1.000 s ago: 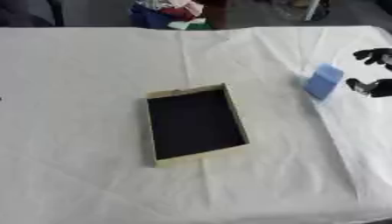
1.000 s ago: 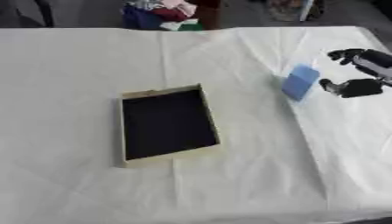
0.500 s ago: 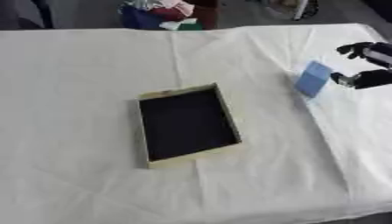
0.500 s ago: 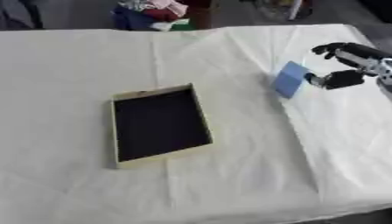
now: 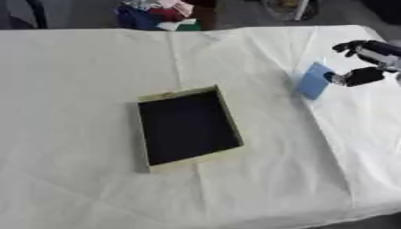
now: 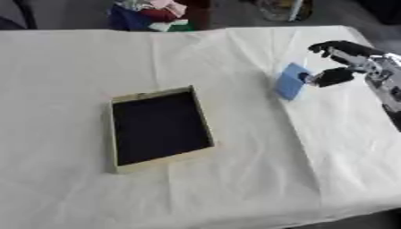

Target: Pick up objects on the table and place them in the box.

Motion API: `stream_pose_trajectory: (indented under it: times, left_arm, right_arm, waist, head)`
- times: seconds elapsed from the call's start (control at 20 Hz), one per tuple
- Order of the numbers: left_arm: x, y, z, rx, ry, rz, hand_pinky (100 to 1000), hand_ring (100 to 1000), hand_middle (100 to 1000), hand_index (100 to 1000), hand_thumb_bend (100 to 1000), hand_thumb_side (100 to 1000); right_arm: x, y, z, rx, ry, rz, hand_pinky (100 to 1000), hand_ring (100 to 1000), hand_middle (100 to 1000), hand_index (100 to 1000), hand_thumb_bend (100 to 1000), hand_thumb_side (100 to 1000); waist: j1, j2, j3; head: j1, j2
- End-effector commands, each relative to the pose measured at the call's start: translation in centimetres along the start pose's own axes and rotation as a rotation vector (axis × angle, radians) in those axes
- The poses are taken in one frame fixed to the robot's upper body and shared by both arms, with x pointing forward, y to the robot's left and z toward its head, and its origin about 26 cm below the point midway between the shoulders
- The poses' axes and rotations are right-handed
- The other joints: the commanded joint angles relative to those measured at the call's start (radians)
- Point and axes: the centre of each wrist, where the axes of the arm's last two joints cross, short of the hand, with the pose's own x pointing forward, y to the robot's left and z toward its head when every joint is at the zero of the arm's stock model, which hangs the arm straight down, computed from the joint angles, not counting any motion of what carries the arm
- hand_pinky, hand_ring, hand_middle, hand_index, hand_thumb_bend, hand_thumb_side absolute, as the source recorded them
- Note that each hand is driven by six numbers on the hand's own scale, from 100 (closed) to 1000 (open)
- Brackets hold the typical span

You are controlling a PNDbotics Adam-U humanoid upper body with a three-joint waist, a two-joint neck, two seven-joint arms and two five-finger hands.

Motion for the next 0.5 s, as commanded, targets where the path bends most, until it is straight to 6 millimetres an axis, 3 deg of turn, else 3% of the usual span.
stream_pose_trajectory:
  times: [0.05,0.5]
  left_arm:
    - [0.7,0.2,-0.6,-0.010,-0.032,-0.002,740,564,560,679,416,677]
    - [0.6,0.2,-0.5,-0.012,-0.029,0.000,741,563,561,678,415,678]
  right_arm:
    - [0.1,-1.6,0.0,-0.016,0.022,0.045,933,907,928,1000,324,586]
    - [1.4,-1.0,-1.0,0.036,0.011,0.111,955,933,957,1000,355,598]
  waist:
    - [0.000,-0.012,0.003]
    - [0.004,-0.012,0.006]
  head:
    - [-0.006,-0.008]
    - [-0.008,-0.008]
